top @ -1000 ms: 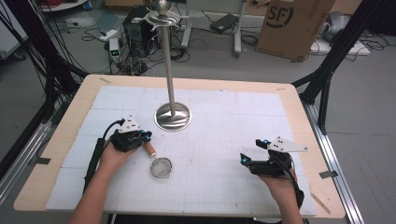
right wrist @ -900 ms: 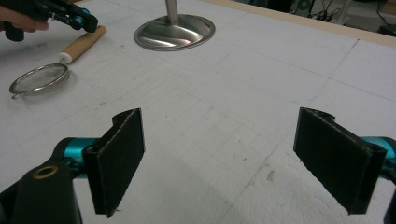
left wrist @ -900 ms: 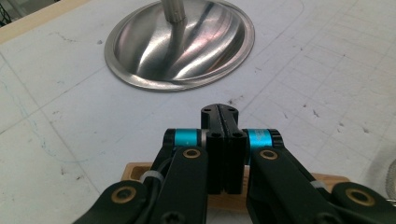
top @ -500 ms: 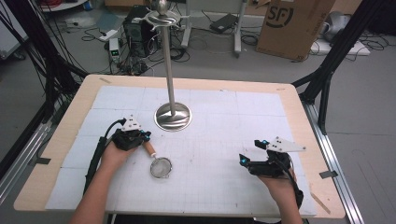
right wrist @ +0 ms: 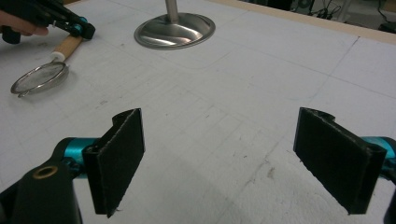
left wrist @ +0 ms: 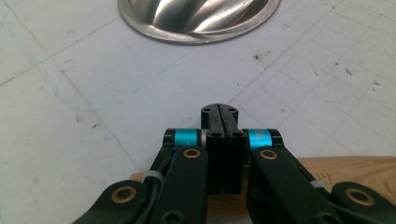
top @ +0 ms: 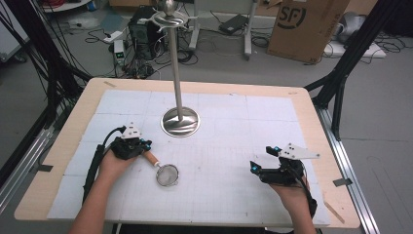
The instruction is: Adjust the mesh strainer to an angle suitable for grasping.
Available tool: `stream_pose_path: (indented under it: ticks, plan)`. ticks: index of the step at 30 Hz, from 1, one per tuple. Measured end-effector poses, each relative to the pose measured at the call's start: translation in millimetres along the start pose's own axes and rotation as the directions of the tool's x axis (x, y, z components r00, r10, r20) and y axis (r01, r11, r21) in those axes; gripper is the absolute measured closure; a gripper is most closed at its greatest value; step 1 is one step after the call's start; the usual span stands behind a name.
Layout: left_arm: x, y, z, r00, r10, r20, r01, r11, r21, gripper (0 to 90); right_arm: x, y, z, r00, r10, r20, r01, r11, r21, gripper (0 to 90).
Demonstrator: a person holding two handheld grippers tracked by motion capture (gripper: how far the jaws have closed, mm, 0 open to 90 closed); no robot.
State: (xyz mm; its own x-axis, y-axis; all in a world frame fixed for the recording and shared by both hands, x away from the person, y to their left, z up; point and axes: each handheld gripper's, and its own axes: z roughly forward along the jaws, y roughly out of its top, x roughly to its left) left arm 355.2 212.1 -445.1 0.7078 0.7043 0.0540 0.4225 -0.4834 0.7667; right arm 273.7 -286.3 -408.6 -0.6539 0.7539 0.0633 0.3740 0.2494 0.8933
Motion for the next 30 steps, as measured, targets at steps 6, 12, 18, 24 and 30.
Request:
stream_pose_path:
  ticks: [6,12,18,24,30]
  plan:
    - [-1.4,-6.0,-10.3,0.9999,0.012,0.001,-0.012,0.9999,0.003,89.6,-1.1,0.9,-2.8,1.0000,0.001,0.003,-0.001,1.000,-0.007,15.3]
    - [-0.9,-14.8,-16.6,1.0000,0.000,0.003,0.000,1.0000,-0.002,89.6,-2.7,0.9,-6.3,0.9999,0.009,0.008,-0.008,1.000,-0.012,15.3]
    - [-2.6,-21.8,-24.5,1.0000,-0.008,0.006,0.008,0.9999,-0.014,89.6,-2.5,0.7,-4.3,1.0000,-0.001,0.003,0.001,1.000,-0.010,15.3]
    - [-7.0,-34.2,-36.9,0.9994,-0.023,0.025,0.024,0.9990,-0.039,89.6,-2.0,0.6,-4.0,1.0000,0.002,0.004,-0.002,1.000,-0.010,15.4]
    - [-12.8,-36.0,-42.0,0.9993,-0.002,0.038,0.003,0.9996,-0.028,89.6,-0.8,0.7,-2.9,1.0000,0.006,0.000,-0.006,1.000,-0.002,15.4]
